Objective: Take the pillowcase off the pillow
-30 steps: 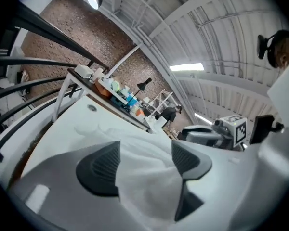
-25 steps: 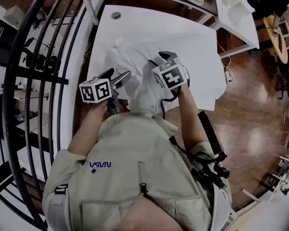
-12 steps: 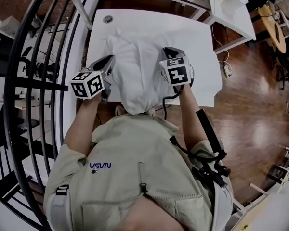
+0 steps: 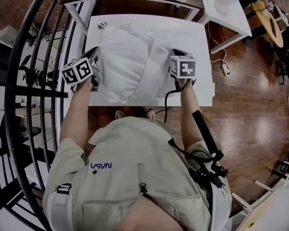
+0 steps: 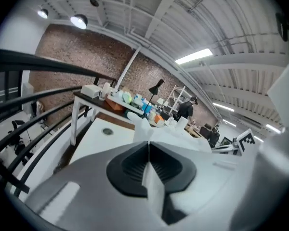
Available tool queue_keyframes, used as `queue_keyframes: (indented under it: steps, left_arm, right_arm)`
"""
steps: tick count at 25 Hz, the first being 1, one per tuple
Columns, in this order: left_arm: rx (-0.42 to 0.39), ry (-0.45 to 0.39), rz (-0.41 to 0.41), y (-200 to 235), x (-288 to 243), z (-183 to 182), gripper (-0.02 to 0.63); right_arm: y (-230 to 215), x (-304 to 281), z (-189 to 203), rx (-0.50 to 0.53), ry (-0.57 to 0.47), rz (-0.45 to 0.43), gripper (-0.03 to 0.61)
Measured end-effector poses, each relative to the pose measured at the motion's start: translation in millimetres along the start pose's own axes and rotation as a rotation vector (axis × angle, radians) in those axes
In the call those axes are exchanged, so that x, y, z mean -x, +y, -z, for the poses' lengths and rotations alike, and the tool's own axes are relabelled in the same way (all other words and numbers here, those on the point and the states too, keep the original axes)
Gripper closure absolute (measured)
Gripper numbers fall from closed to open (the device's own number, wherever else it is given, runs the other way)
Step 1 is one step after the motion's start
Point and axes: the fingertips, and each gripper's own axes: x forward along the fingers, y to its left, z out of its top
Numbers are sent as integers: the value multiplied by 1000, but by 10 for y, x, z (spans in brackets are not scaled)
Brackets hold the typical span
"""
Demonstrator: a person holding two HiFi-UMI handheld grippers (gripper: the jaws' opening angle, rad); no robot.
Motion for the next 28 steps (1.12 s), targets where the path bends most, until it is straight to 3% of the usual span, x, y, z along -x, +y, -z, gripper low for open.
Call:
queue_keyframes:
  steps: [2,5,7,9,14,16,23,28]
  left_arm:
    - [-10,55,12,-4,-114,227,595]
    - [-72,73,55,-118,-169,410,569]
    - [-98,75,86,-189,-115,474,429]
    - [-141,75,102,-269,38,518,321]
    - [-180,18,96,-490,624,558,311]
    - [-169,31,94,-608,797,681,264]
    - [-113,230,125,-767,919,1561,192]
    - [-190,315,132,-750,838,1854,212]
  right_arm:
    - [198,-130,104,71,6,-42,572]
    - [388,-126,45,153,-57,-64,553]
    - [476,7,-27,109,-104,-102,459]
    - [557,181,-65,72,-142,-120,436]
    - [712,534,69,32,-190,-82,434]
    - [789,655,163,20,-193,-72,434]
    - [1343,936,810,6,-98,-96,402]
    - [1691,796,1410,37,44,-109,365]
